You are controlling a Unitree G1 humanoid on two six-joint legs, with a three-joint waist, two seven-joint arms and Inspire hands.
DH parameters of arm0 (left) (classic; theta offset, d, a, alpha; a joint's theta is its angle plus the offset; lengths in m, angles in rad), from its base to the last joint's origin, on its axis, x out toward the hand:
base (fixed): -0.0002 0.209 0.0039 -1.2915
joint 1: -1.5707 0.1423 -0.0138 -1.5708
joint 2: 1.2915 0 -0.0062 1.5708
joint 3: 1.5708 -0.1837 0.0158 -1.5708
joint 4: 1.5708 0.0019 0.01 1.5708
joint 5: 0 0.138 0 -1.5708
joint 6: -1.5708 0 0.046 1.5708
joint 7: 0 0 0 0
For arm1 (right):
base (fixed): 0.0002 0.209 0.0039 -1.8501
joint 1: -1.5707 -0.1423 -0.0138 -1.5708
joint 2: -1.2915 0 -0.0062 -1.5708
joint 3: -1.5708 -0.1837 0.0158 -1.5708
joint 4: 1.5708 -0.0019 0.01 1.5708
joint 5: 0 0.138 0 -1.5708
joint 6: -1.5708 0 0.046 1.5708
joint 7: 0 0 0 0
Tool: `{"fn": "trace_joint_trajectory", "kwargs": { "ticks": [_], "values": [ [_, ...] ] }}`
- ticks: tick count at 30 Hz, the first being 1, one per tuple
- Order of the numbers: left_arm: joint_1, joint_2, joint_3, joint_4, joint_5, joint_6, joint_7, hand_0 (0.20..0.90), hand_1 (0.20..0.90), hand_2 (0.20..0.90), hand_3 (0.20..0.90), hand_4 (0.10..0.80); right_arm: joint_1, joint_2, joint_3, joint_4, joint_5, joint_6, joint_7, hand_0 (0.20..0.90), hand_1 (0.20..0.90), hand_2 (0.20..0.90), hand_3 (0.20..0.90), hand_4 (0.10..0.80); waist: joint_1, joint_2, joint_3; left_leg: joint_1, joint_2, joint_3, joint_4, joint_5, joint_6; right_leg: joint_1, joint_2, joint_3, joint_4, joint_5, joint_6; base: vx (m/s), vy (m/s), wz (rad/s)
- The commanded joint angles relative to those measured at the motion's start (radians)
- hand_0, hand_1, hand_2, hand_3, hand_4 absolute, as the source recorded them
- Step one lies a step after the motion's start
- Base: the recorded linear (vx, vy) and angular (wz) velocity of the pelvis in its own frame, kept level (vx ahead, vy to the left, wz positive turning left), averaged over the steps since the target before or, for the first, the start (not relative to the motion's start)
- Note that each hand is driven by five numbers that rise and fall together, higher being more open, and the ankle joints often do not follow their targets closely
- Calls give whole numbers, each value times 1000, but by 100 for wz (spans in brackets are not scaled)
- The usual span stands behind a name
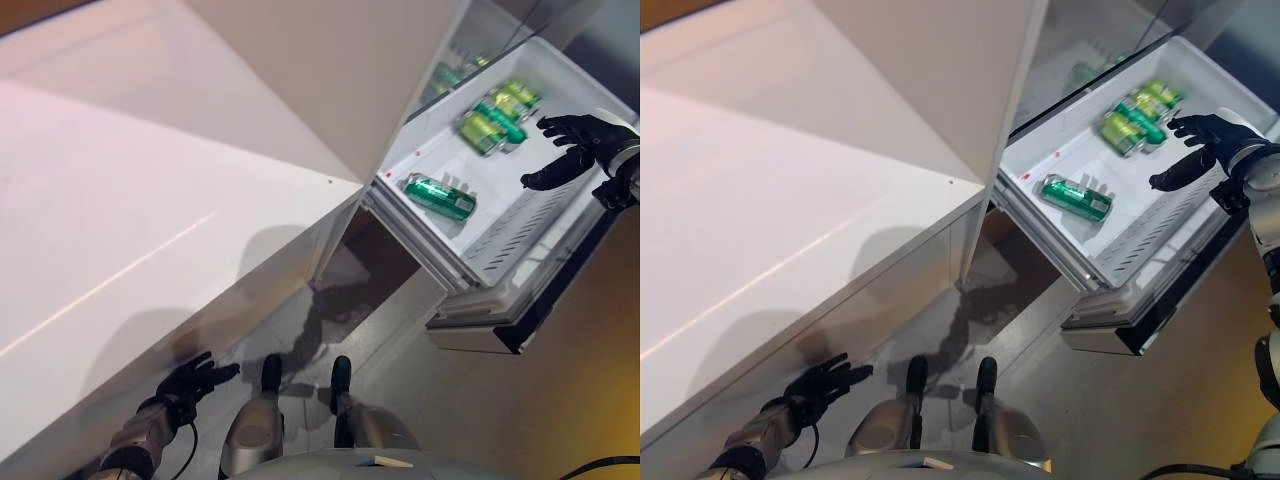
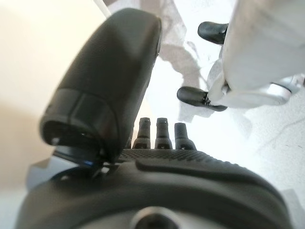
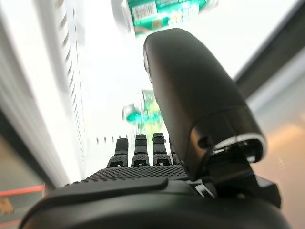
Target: Put drinks into fridge and close the fridge
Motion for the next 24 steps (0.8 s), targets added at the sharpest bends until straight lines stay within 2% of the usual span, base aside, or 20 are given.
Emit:
{"fn": "trace_joint_trajectory", "kwargs": {
  "ticks": [1,6,7,9,14,17,21,24],
  "values": [
    [41,6,-12,78,48,-31,-17,900,900,900,900,800,59,-141,-111,-109,35,-62,-222,900,900,900,900,800,-33,31,-149,8,-2,18,-3,-95,5,17,7,5,17,-58,80,2,52,-13],
    [54,-30,11,109,65,-45,-23,900,900,900,900,800,305,-71,-371,-325,52,-87,-393,900,900,900,900,800,-75,56,-181,30,-3,33,-3,-110,8,27,6,25,17,-69,82,-12,38,-9],
    [59,-42,26,119,75,-51,-24,900,900,900,900,800,377,-31,-435,-371,58,-114,-474,900,900,900,900,800,-90,64,-188,37,-4,37,-1,-116,10,31,5,30,20,-74,82,-8,7,-12],
    [63,-56,39,132,75,-50,-18,900,900,900,900,800,500,58,-540,-453,52,-137,-552,900,900,900,900,800,-105,75,-197,51,-3,42,6,-127,12,41,1,35,33,-86,81,26,-5,-16],
    [86,-80,67,151,113,-42,-28,900,900,900,900,800,689,236,-674,-502,19,-189,-680,900,900,900,900,800,-126,101,-190,71,-7,38,85,-175,21,51,-8,46,122,-136,65,108,-13,-13],
    [109,-96,83,150,141,-33,-28,900,900,900,900,800,769,323,-701,-455,13,-226,-652,900,900,900,900,800,-134,111,-159,66,-15,29,189,-221,30,61,-17,38,191,-169,49,167,-15,0],
    [130,-99,87,144,159,-25,-24,900,900,900,900,800,807,374,-686,-411,106,-269,-585,900,900,900,900,800,-141,123,-109,53,-28,19,286,-263,45,58,-22,28,271,-213,27,126,4,4],
    [118,-98,71,130,138,-34,-13,900,900,900,900,800,786,386,-654,-384,145,-300,-589,900,900,900,900,800,-140,136,-68,11,-41,15,340,-279,54,24,-29,21,324,-236,14,-37,21,5]
  ]
}}
